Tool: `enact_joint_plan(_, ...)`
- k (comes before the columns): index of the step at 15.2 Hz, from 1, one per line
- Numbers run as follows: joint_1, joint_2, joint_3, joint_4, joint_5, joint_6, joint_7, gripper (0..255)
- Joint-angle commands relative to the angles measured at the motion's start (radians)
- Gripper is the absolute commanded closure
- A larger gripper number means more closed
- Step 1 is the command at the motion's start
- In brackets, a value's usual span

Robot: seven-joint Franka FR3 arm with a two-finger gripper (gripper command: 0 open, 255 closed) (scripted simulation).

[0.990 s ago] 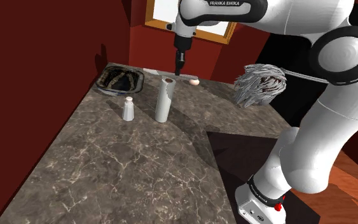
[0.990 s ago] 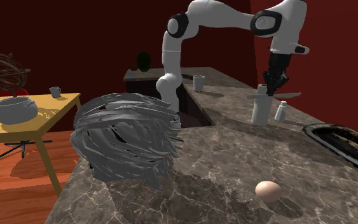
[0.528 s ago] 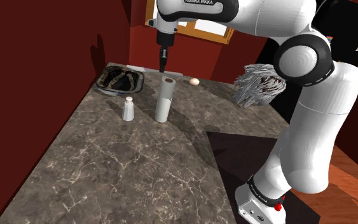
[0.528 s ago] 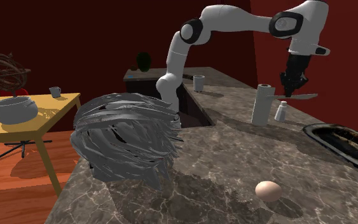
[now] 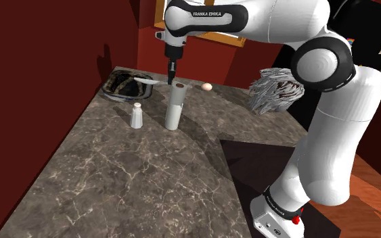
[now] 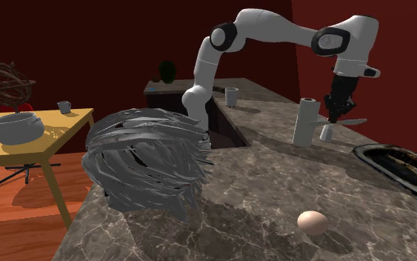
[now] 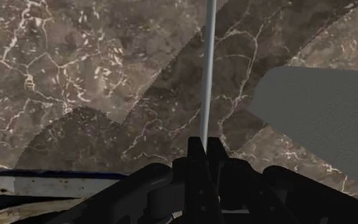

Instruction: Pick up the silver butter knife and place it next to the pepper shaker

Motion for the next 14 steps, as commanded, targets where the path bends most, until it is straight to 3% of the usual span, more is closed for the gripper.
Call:
enact_joint_plan(1, 0.0, 0.002, 0.0, -0.027, 0.001, 0.03, 0.0, 255)
enact_joint_plan(14, 0.001, 0.035, 0.005, -0.158, 0.011, 0.192, -0.004, 255)
